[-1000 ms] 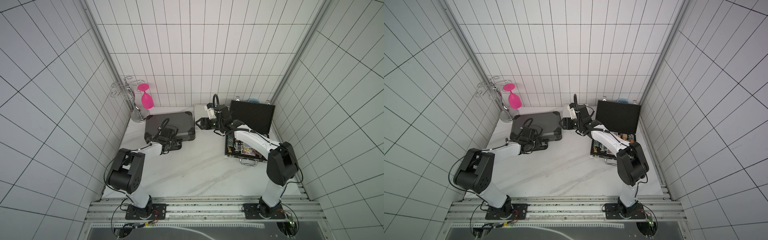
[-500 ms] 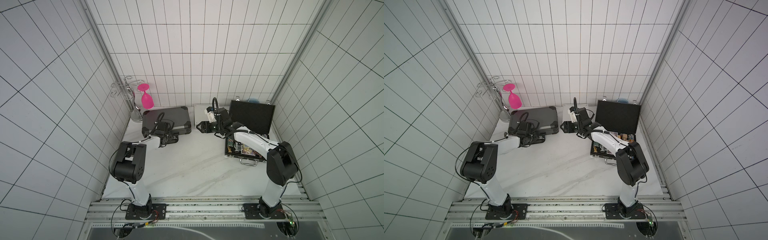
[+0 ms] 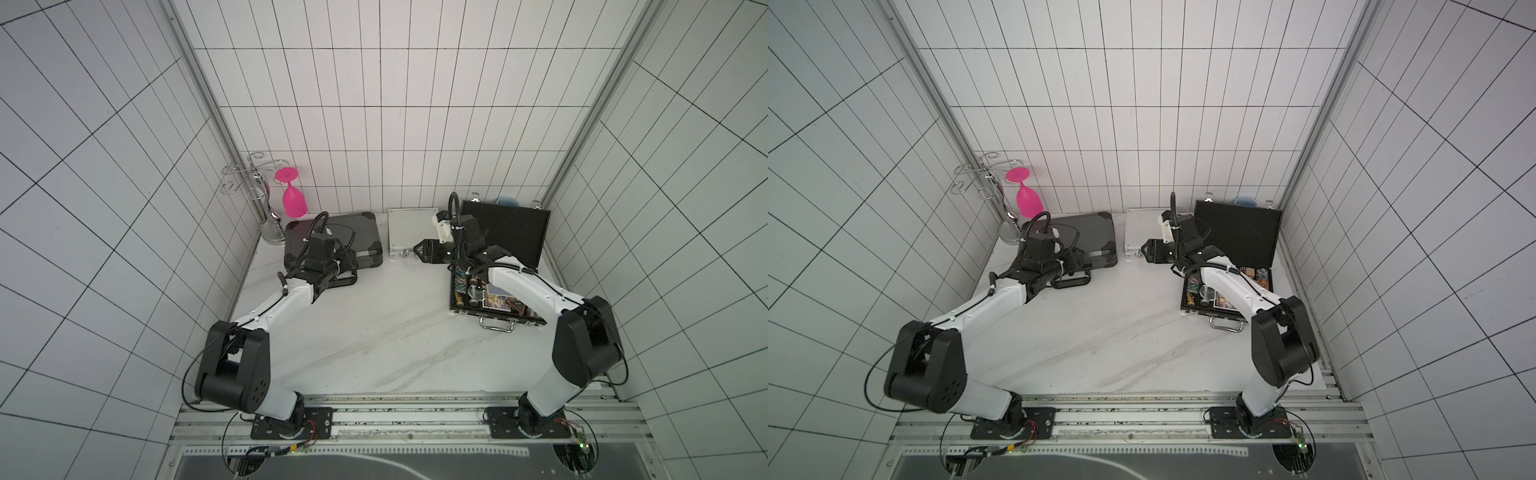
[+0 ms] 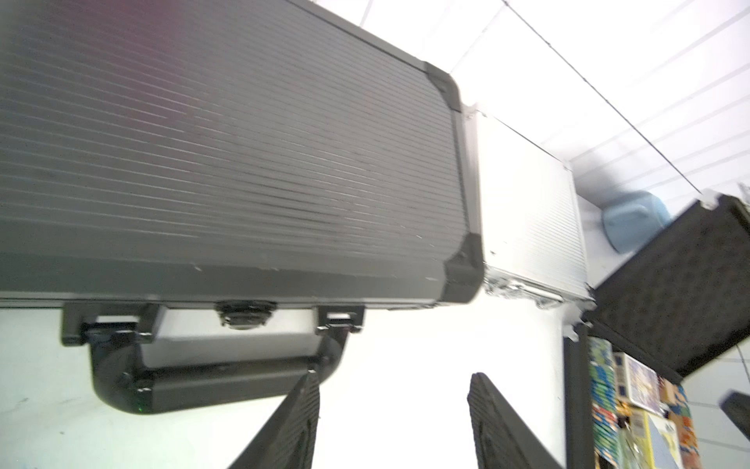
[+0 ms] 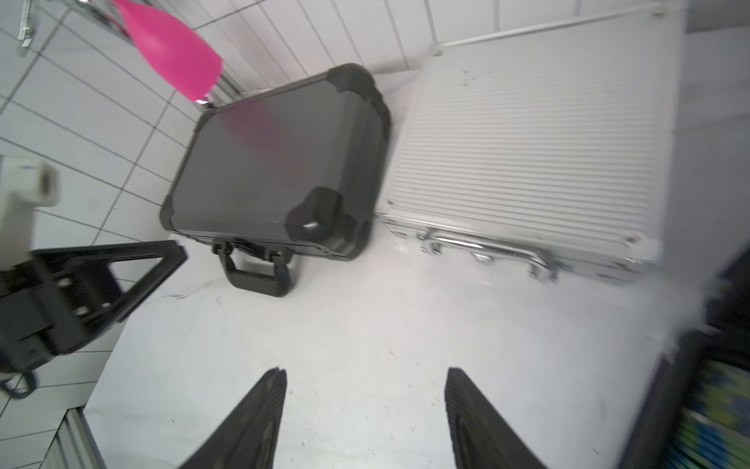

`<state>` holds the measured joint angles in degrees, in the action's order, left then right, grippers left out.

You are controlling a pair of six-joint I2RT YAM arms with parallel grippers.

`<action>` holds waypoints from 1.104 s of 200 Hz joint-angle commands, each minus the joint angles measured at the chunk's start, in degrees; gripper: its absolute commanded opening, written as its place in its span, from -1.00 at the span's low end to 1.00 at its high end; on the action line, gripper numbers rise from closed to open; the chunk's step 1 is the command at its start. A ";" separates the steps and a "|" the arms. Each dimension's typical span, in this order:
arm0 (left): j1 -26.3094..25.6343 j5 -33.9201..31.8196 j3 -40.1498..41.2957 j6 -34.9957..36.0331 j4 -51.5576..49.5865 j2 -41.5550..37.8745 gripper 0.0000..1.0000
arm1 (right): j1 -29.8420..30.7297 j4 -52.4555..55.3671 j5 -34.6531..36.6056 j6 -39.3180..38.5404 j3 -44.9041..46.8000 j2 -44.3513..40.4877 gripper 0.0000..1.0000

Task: Close the poker set cases
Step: Move the poker set case to the center of the board.

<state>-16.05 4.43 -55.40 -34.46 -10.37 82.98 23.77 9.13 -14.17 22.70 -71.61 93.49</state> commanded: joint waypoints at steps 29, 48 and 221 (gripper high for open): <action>-6.26 -0.50 2.66 3.62 -5.19 -1.63 0.18 | -5.11 3.55 7.74 1.31 11.31 2.33 -0.42; -6.57 0.88 2.97 3.66 -5.24 -0.48 0.18 | -3.96 3.44 9.46 2.23 14.29 1.89 -0.46; -8.13 3.67 3.33 3.77 -5.96 -2.24 0.19 | 2.67 7.45 20.01 7.28 13.15 8.11 -0.55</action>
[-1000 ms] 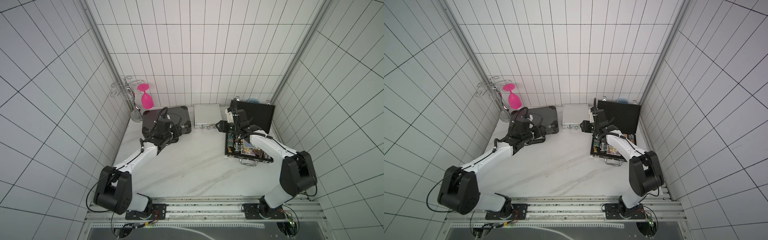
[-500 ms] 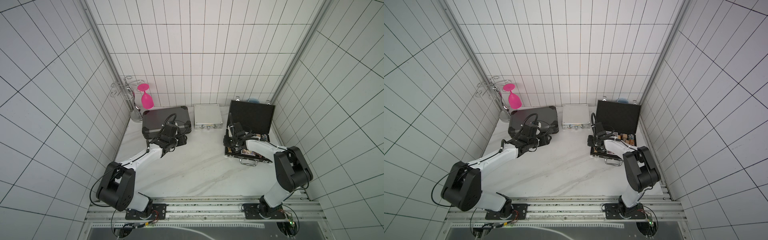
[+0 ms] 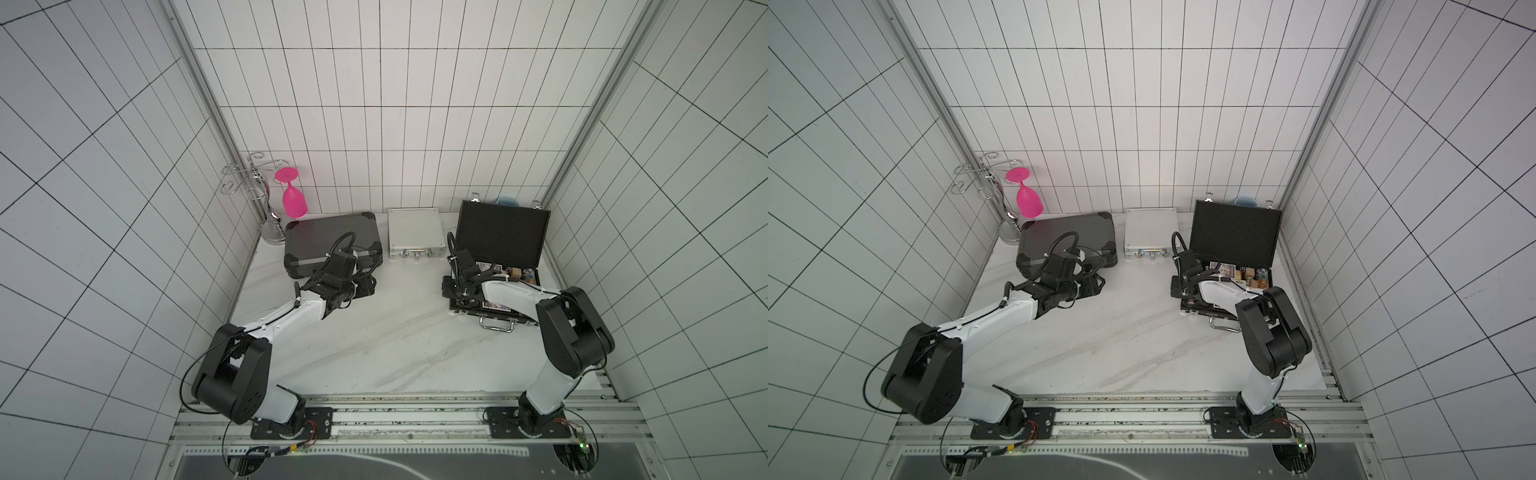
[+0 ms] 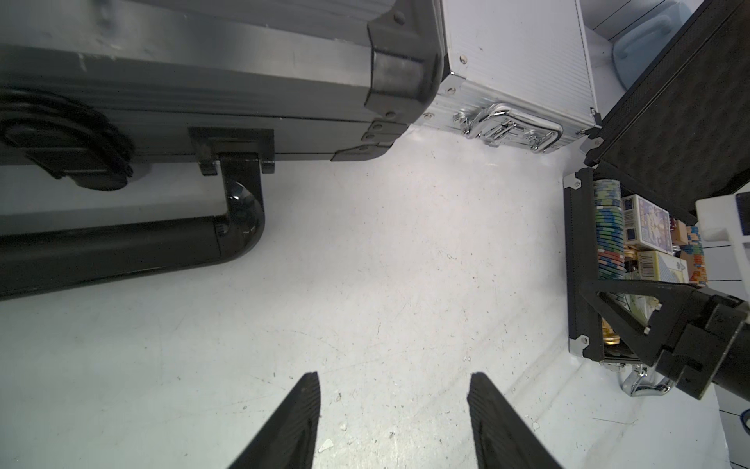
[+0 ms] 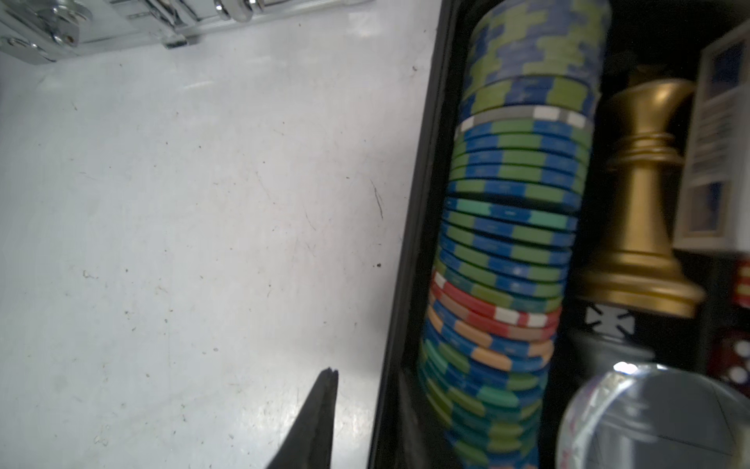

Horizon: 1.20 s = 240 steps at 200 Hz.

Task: Close the poker set cases
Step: Move the poker set case to the center of the board.

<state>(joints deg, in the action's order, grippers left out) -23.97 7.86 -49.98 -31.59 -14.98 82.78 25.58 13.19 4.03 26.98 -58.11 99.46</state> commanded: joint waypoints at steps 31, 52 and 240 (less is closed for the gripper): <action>-0.25 0.46 -2.63 1.46 -2.24 -3.28 0.19 | 1.63 3.31 1.51 5.88 1.69 0.15 -0.78; -0.20 0.82 -2.60 1.46 -2.19 -3.56 0.19 | 1.66 2.83 0.92 7.38 3.42 -0.59 -0.89; 2.72 -0.09 -4.87 1.37 -4.91 -4.65 0.20 | 20.65 -2.42 -4.52 18.28 5.93 -5.22 -0.98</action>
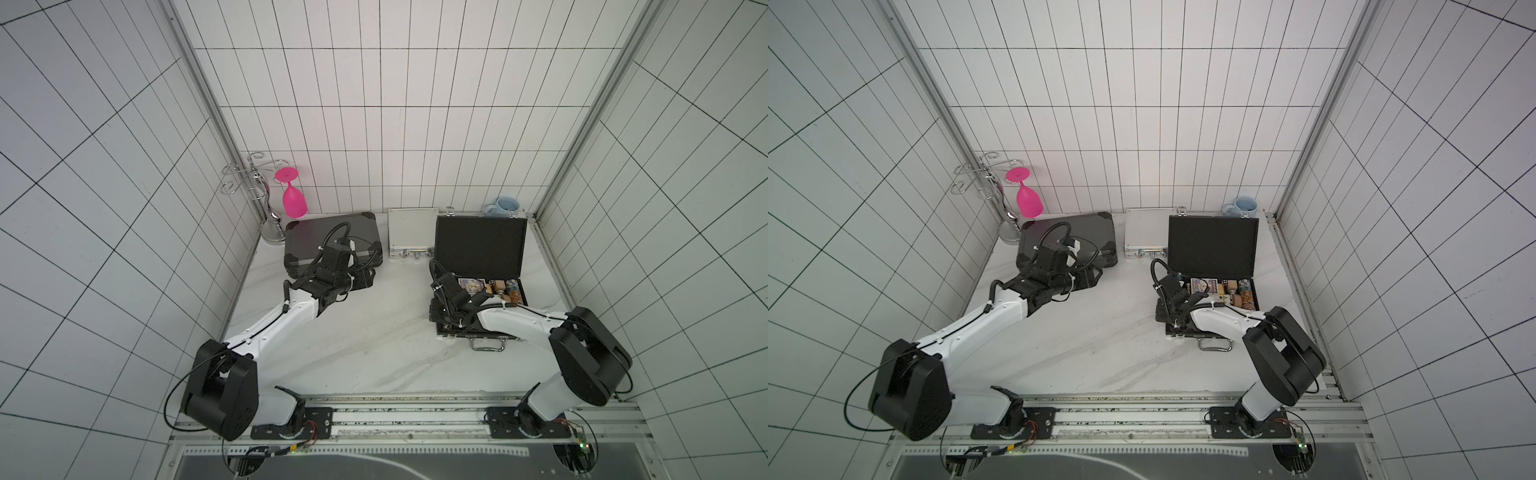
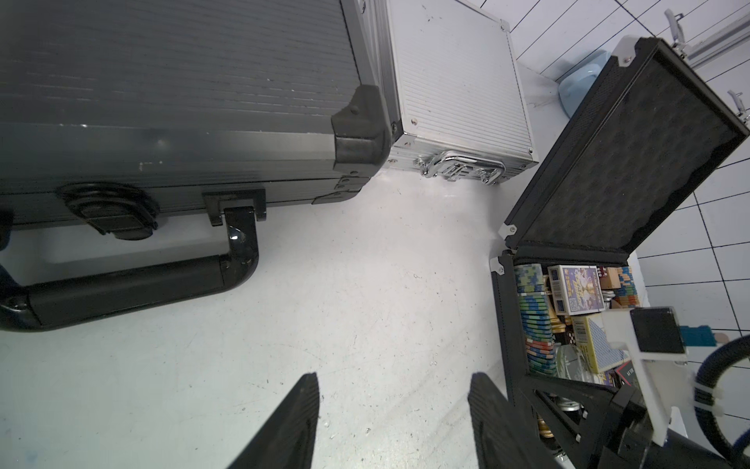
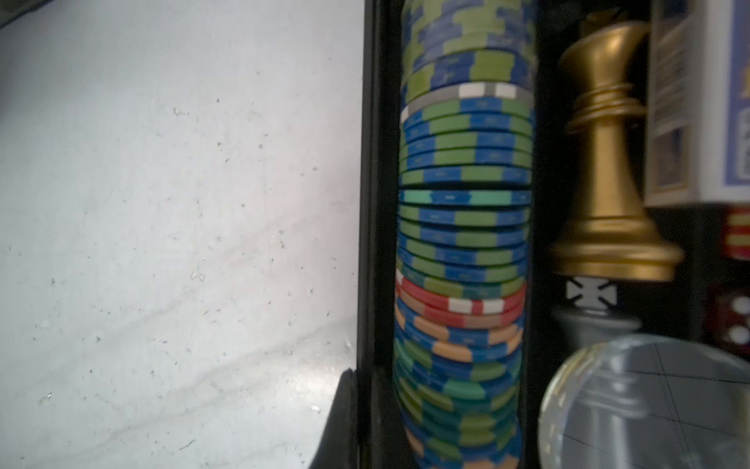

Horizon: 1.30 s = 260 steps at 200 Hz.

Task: Close the poker set cases
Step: Move the poker set case to the center of the board.

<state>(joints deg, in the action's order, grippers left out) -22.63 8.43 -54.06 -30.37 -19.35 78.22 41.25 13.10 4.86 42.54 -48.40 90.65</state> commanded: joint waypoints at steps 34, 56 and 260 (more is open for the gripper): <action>3.10 -0.78 -0.78 0.49 -1.35 -0.65 0.20 | 8.67 -3.79 -5.91 1.90 -9.65 9.36 -0.96; 4.07 -0.69 -0.61 0.82 -1.74 -0.85 0.20 | 10.40 -3.63 -6.60 1.33 -14.06 12.89 -0.96; -0.32 2.12 1.44 3.93 -4.02 -1.49 0.16 | 7.40 6.46 -6.85 -6.88 -21.85 6.29 0.07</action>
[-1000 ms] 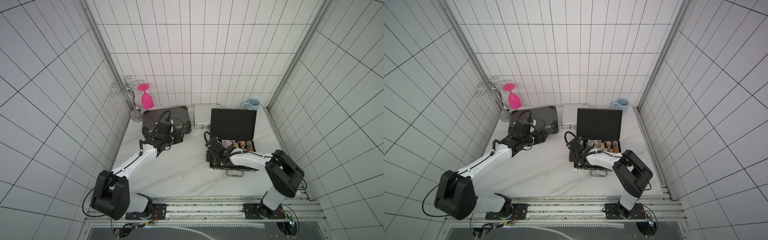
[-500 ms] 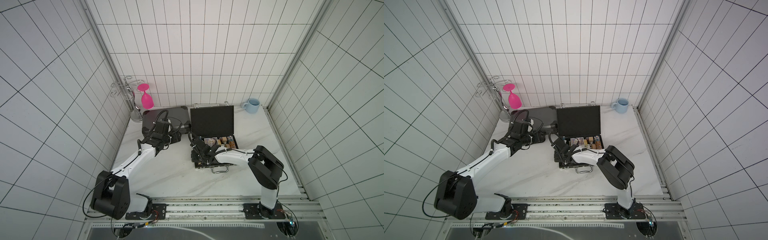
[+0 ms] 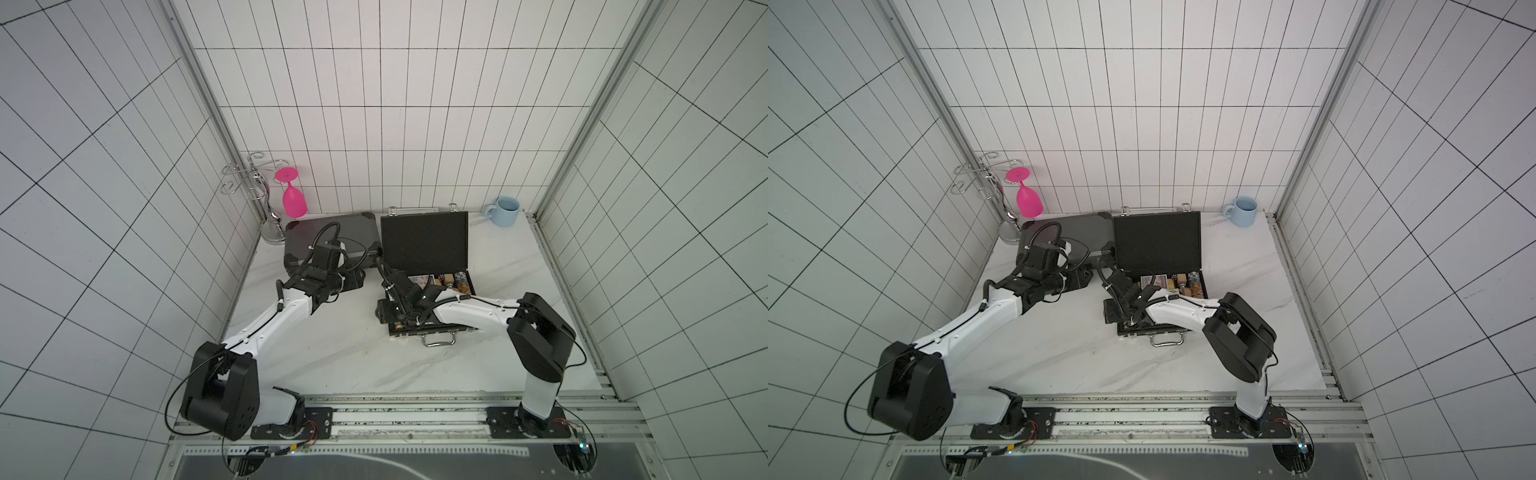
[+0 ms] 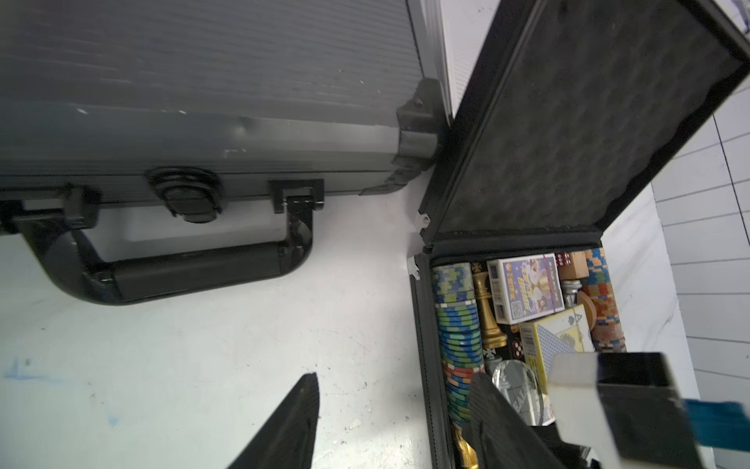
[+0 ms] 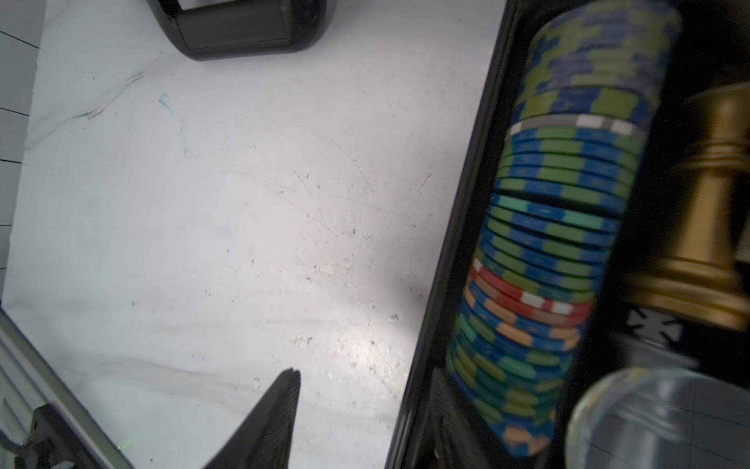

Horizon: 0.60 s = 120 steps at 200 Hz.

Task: Close the poker set cases
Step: Move the poker set case to the center of the board.

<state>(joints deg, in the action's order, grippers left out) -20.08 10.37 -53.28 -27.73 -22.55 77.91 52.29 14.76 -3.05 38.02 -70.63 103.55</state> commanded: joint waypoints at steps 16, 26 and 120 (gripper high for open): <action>-5.16 -0.06 0.94 0.34 -0.15 -0.93 0.14 | -8.25 5.11 1.25 -3.21 5.06 -11.36 0.01; -6.61 -0.31 1.15 -0.27 0.59 -0.42 0.11 | -11.37 5.18 1.99 -4.22 7.71 -14.22 -0.02; -14.96 -4.72 3.41 -6.18 7.63 10.87 -0.22 | -35.25 5.34 0.15 -13.53 16.14 -20.38 -0.36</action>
<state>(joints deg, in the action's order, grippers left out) -35.16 7.57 -50.26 -32.53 -17.98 87.33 20.05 19.03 -2.11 27.75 -57.60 84.23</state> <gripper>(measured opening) 0.412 0.327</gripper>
